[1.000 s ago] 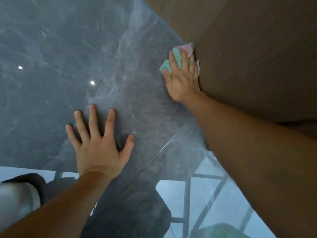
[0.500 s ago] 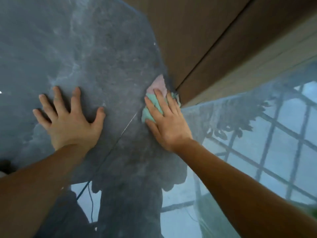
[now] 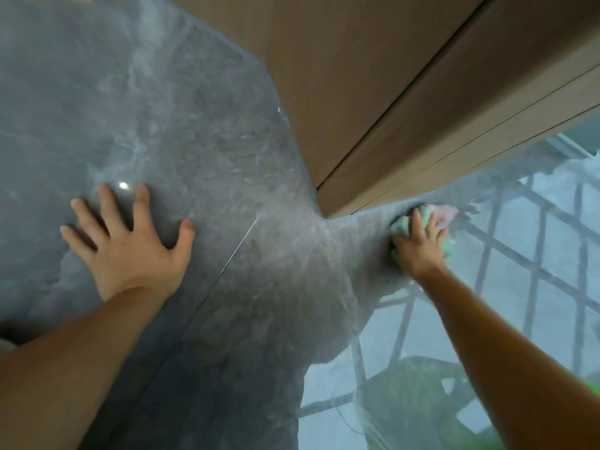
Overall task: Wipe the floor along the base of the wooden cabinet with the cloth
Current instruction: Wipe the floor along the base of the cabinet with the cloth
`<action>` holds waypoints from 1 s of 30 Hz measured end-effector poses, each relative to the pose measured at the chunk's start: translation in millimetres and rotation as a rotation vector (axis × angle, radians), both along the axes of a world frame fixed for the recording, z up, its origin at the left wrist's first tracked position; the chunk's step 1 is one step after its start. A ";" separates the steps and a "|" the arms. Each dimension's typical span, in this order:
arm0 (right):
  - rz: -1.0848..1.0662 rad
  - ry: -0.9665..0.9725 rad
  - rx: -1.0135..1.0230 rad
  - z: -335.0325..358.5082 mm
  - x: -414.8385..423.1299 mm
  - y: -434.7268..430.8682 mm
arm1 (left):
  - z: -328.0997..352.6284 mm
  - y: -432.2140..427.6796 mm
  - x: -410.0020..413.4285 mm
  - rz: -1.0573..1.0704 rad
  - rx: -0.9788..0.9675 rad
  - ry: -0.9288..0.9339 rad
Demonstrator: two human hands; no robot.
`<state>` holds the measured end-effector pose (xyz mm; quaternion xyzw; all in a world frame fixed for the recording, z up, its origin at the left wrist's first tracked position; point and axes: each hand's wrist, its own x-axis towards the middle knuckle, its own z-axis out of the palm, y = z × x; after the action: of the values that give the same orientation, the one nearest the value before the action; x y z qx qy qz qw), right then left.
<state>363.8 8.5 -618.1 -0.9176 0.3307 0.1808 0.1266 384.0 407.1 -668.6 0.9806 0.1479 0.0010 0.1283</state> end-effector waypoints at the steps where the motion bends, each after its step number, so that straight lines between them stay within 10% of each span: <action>1: 0.136 -0.061 0.031 -2.6 -6.9 38.9 | 1.1 -0.2 0.1 0.003 -0.004 0.005; 7: 0.789 -0.128 0.203 -12.4 -49.2 204.0 | 5.5 -1.1 -1.1 -0.005 -0.019 0.021; 14: 1.261 -0.130 0.183 -6.0 -37.2 91.4 | 1.0 3.3 -1.1 -0.008 0.001 0.019; 16: 1.132 -0.171 0.028 -5.2 -41.5 21.3 | 0.2 1.3 -0.2 -0.008 0.003 0.016; 20: -0.073 -0.098 -0.135 -9.6 -48.4 -78.8 | -5.1 2.3 1.1 -0.001 0.002 -0.011; 23: -0.507 -0.119 -0.243 -21.5 -42.3 -41.9 | -8.3 3.7 1.5 -0.007 0.015 -0.017; 30: 0.170 -0.398 -0.054 -39.0 -26.5 204.6 | -7.1 3.2 2.8 -0.008 0.011 -0.001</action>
<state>337.3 213.1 -657.0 -0.9627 0.2256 -0.0027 0.1492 386.8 410.3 -675.7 0.9819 0.1440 0.0019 0.1230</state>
